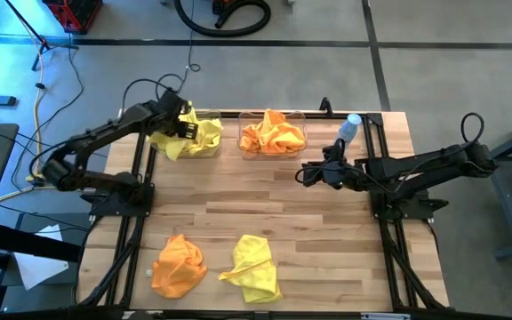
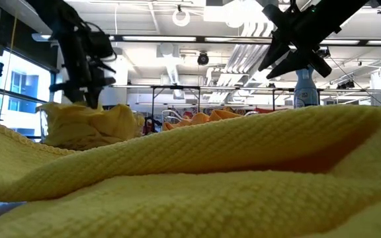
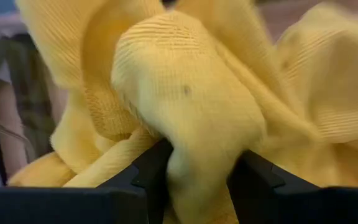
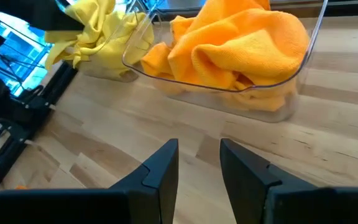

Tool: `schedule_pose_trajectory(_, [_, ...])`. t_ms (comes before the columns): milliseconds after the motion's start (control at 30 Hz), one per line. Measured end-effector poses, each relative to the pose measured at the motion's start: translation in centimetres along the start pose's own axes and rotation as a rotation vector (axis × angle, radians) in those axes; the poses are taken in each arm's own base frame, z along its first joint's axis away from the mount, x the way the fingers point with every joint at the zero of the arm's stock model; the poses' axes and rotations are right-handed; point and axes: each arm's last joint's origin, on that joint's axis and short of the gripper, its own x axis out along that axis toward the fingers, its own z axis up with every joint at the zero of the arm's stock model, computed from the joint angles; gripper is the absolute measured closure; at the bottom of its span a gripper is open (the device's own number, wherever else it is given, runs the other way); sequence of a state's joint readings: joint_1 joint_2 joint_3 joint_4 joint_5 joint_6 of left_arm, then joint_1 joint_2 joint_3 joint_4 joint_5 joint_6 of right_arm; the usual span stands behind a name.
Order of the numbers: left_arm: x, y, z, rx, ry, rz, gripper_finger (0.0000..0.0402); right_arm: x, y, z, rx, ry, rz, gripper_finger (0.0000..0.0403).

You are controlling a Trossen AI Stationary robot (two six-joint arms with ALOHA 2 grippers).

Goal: Sort microfiber towel by color & place in baskets
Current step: Put the yellow microfiber towel into the left transparent bin

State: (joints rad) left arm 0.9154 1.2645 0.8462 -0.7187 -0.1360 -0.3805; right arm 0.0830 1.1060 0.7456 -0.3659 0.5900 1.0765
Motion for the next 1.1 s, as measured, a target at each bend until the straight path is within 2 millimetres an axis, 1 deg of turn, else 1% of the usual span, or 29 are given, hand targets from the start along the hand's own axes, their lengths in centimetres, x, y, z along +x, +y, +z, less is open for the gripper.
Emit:
schedule_pose_trajectory(200, [-3.4, 0.5, 0.1, -0.028, -0.119, -0.047, 0.0271, 0.0, 0.0, 0.0, -0.002, 0.001, -0.003, 0.0289])
schedule_pose_trajectory(300, [-4.0, 0.5, 0.0, -0.026, -0.140, -0.057, 0.0271, 0.0, 0.0, 0.0, -0.002, 0.001, -0.002, 0.0289])
schedule_pose_trajectory(400, [-3.8, 0.2, 0.0, -0.013, -0.133, -0.058, 0.0271, 0.0, 0.0, 0.0, -0.002, 0.001, -0.003, 0.0289])
schedule_pose_trajectory(467, [-3.3, 0.0, 0.0, 0.000, -0.114, -0.054, 0.0271, 0.0, 0.0, 0.0, -0.002, 0.001, -0.003, 0.0289])
schedule_pose_trajectory(533, [-2.4, -0.4, -0.1, 0.010, -0.099, -0.052, 0.0271, 0.0, 0.0, 0.0, -0.002, 0.001, -0.003, 0.0289])
schedule_pose_trajectory(633, [-0.6, -0.7, -0.1, 0.019, -0.066, -0.040, 0.0271, 0.0, 0.0, 0.0, -0.002, 0.001, -0.003, 0.0289])
schedule_pose_trajectory(933, [4.7, -1.6, -0.3, 0.041, 0.110, 0.035, 0.0271, 0.0, 0.0, 0.0, -0.003, 0.000, -0.003, 0.0289])
schedule_pose_trajectory(1033, [5.6, -1.7, -0.3, 0.046, 0.137, 0.047, 0.0271, 0.0, 0.0, 0.0, -0.004, 0.000, -0.003, 0.0289])
schedule_pose_trajectory(1100, [5.5, -1.7, -0.3, 0.052, 0.140, 0.041, 0.0271, 0.0, 0.0, 0.0, -0.009, 0.000, -0.003, 0.0289])
